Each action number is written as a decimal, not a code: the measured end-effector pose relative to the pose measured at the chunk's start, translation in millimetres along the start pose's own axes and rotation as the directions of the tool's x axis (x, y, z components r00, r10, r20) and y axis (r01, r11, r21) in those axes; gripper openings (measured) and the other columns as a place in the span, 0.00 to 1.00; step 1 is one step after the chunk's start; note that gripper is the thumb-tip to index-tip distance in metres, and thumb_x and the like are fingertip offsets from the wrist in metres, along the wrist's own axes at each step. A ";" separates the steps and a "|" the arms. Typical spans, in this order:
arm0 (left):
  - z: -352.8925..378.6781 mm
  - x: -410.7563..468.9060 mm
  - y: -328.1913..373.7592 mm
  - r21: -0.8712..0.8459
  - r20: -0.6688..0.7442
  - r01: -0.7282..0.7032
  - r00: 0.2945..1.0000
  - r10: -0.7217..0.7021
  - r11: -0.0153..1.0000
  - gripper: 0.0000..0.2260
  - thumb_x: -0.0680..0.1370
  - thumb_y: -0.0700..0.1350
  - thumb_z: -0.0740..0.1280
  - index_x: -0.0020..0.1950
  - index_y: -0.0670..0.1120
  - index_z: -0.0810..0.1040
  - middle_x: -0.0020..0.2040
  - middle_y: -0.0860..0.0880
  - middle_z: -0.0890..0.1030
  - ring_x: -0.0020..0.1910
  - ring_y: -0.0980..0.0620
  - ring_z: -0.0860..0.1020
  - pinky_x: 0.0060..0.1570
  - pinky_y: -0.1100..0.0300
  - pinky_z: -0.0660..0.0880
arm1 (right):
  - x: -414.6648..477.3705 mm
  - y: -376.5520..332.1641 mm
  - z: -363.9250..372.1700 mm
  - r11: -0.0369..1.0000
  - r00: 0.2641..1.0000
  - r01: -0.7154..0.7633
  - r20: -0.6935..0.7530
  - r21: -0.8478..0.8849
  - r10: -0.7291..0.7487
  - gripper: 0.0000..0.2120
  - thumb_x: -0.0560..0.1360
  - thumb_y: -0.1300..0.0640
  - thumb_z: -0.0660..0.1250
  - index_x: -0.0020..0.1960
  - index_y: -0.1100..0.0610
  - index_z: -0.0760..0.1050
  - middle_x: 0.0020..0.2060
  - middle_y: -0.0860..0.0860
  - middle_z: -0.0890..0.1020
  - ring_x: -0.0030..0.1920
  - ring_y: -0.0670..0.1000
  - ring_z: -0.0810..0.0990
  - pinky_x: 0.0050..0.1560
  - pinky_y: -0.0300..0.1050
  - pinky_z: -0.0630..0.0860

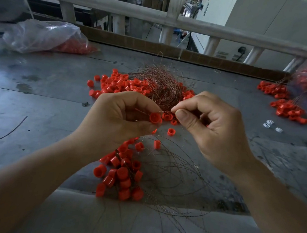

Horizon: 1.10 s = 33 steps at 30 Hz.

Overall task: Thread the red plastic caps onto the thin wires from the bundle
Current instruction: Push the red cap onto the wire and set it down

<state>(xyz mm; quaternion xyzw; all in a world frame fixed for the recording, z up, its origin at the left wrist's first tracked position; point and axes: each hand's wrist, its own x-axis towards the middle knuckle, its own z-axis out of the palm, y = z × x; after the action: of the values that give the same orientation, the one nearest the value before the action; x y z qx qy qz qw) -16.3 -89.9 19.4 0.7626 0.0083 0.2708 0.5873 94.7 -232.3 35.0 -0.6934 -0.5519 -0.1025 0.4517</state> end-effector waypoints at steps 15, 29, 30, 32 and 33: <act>-1.6 -0.5 -2.2 -0.024 0.006 0.069 0.998 -0.069 0.997 0.14 0.62 0.42 0.69 0.46 0.52 0.81 0.42 0.51 0.85 0.41 0.55 0.83 0.42 0.69 0.76 | -1.2 0.6 0.6 0.999 0.999 -0.034 0.011 0.000 0.034 0.04 0.72 0.60 0.65 0.42 0.57 0.80 0.35 0.48 0.78 0.38 0.42 0.74 0.38 0.27 0.67; 2.2 -0.7 2.9 -0.005 -0.040 0.023 0.999 -0.023 1.000 0.11 0.59 0.43 0.71 0.40 0.46 0.80 0.42 0.49 0.84 0.38 0.56 0.82 0.39 0.69 0.77 | -3.8 -3.1 13.7 0.999 0.997 -0.051 0.050 0.009 0.051 0.05 0.71 0.59 0.66 0.41 0.58 0.80 0.32 0.44 0.77 0.34 0.42 0.75 0.35 0.28 0.67; 1.4 -0.7 2.9 -0.005 -0.044 0.022 0.999 -0.022 1.000 0.11 0.59 0.43 0.71 0.40 0.46 0.80 0.42 0.49 0.84 0.38 0.56 0.82 0.39 0.68 0.77 | -3.7 -3.1 13.3 0.998 0.997 -0.056 0.048 0.007 0.055 0.05 0.71 0.59 0.66 0.41 0.58 0.80 0.32 0.45 0.77 0.34 0.43 0.76 0.35 0.28 0.68; 0.7 -0.5 1.9 -0.017 -0.052 0.022 0.998 -0.023 1.000 0.11 0.59 0.43 0.72 0.40 0.46 0.80 0.41 0.48 0.84 0.38 0.55 0.83 0.38 0.68 0.77 | -3.8 -3.0 13.1 0.998 0.997 -0.060 0.046 0.006 0.059 0.05 0.71 0.59 0.66 0.40 0.58 0.80 0.32 0.45 0.77 0.35 0.44 0.76 0.35 0.28 0.68; 0.9 -0.4 1.6 -0.029 -0.049 0.023 0.999 -0.025 0.999 0.12 0.58 0.44 0.72 0.40 0.46 0.80 0.41 0.48 0.84 0.38 0.55 0.83 0.38 0.67 0.77 | -4.0 -2.5 13.5 0.998 0.997 -0.059 0.046 0.001 0.059 0.05 0.71 0.59 0.66 0.40 0.59 0.80 0.31 0.45 0.77 0.35 0.44 0.76 0.36 0.27 0.68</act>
<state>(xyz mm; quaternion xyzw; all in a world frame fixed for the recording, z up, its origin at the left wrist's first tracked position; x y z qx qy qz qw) -16.8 -91.3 20.6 0.7473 0.0281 0.2825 0.6009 86.3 -225.1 26.0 -0.7109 -0.5417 -0.0726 0.4426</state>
